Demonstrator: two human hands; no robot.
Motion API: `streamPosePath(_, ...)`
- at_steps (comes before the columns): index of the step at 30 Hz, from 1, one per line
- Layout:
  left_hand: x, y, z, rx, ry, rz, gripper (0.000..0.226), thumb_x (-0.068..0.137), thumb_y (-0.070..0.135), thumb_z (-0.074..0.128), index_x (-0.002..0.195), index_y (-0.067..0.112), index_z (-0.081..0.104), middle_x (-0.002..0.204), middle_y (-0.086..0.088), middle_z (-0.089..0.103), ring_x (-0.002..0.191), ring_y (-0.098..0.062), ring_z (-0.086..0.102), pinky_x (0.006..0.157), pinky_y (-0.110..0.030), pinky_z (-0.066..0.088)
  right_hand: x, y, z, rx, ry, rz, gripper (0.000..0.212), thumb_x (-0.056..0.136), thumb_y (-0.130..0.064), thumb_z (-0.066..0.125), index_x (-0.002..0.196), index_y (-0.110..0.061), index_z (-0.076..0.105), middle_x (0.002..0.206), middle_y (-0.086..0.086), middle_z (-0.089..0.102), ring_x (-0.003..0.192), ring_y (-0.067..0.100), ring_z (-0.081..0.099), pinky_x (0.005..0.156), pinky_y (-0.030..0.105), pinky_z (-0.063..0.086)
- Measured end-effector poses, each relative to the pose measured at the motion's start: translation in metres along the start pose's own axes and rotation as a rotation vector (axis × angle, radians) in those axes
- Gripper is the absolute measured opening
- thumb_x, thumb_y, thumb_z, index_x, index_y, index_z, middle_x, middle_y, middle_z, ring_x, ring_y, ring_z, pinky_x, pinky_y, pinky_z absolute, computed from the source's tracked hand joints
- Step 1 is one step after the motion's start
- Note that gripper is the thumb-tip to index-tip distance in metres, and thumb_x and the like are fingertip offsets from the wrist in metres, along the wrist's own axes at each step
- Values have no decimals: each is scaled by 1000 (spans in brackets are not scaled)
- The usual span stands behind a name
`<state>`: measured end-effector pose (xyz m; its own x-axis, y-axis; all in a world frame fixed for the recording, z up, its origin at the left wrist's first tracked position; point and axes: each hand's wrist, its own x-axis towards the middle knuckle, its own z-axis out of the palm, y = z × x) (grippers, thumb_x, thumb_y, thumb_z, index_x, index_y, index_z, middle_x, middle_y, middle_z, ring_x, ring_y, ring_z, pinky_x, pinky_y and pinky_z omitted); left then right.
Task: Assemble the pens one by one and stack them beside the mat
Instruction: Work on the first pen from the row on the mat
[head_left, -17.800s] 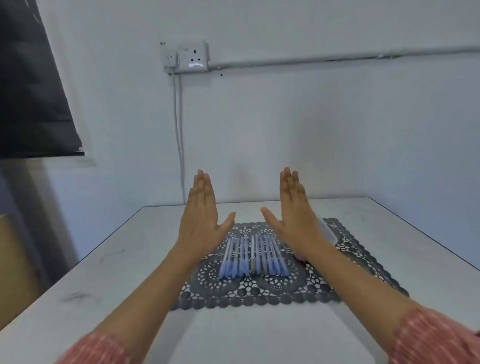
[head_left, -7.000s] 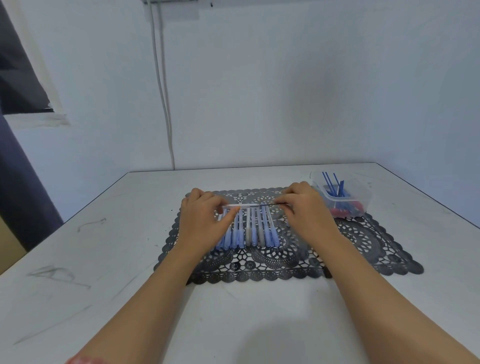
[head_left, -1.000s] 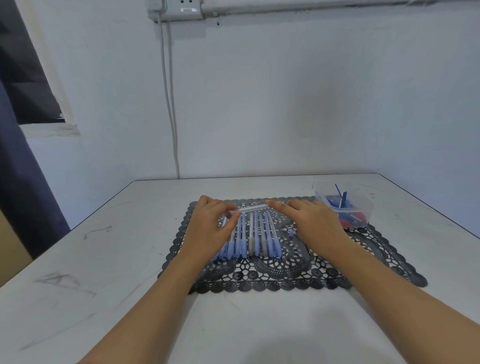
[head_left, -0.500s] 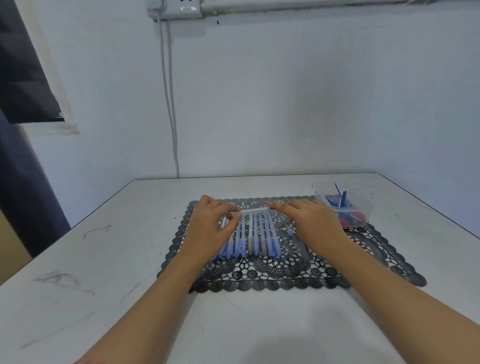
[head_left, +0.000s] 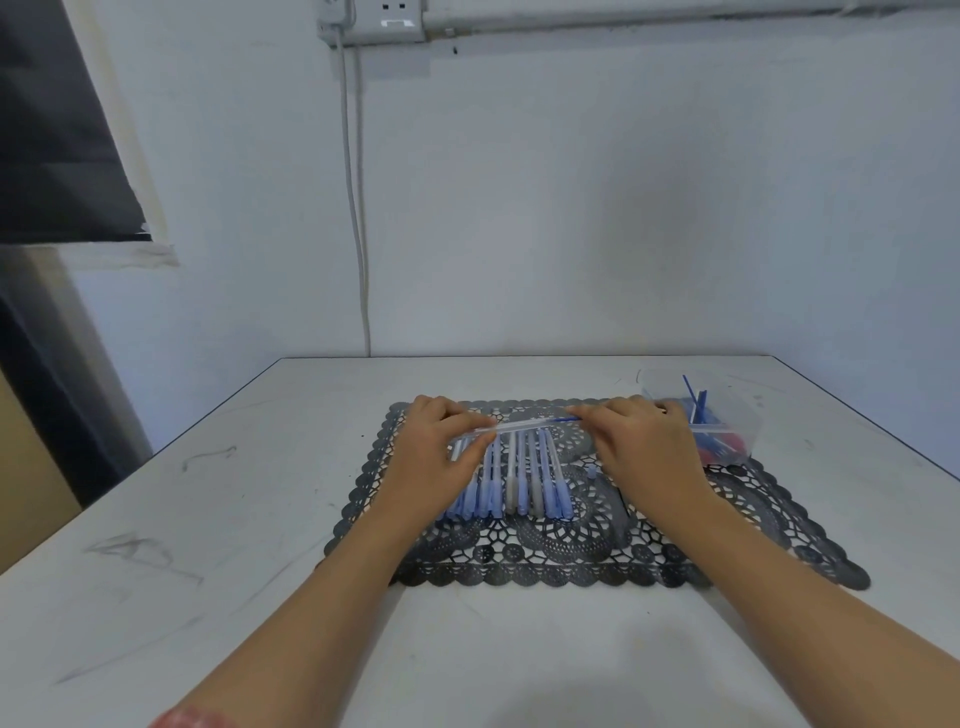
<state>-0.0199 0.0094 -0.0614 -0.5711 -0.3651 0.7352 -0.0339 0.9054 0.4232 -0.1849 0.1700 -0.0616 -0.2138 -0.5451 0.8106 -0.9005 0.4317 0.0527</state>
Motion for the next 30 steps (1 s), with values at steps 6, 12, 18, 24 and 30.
streamPosePath(6, 0, 3, -1, -62, -15, -29, 17, 77, 20, 75, 93, 20, 71, 81, 14, 57, 84, -6, 52, 76, -26, 46, 0, -3, -2, -18, 25, 27, 19, 80, -35, 61, 87, -23, 74, 75, -3, 70, 70, 20, 64, 68, 37, 45)
streamPosePath(12, -1, 4, 1, -57, -3, 2, 16, 76, 21, 76, 91, 20, 71, 81, 12, 59, 86, 2, 50, 75, -11, 40, 1, -6, -5, -1, 25, 16, 24, 81, -37, 58, 84, -19, 73, 75, 0, 68, 72, 22, 63, 64, 35, 48)
streamPosePath(18, -2, 6, 1, -46, -14, 13, 14, 77, 21, 75, 90, 20, 70, 82, 14, 58, 84, 1, 51, 77, -11, 40, 1, -10, -7, 85, 44, -30, 13, 72, -18, 79, 83, -13, 73, 74, 2, 68, 69, 21, 62, 52, 30, 53)
streamPosePath(24, -2, 7, 1, -48, -23, 22, 12, 78, 20, 74, 89, 20, 70, 83, 10, 59, 85, -6, 53, 77, -19, 44, -1, -18, -7, 190, 25, -88, 41, 62, 12, 75, 97, -8, 70, 83, 5, 68, 77, 22, 64, 55, 29, 56)
streamPosePath(30, -2, 7, 2, -45, -21, 38, 13, 78, 19, 74, 90, 18, 70, 83, 8, 60, 85, -7, 54, 76, -17, 44, -1, -26, -12, 245, -27, -211, 67, 44, 27, 66, 103, -4, 68, 91, 11, 66, 83, 26, 64, 59, 33, 58)
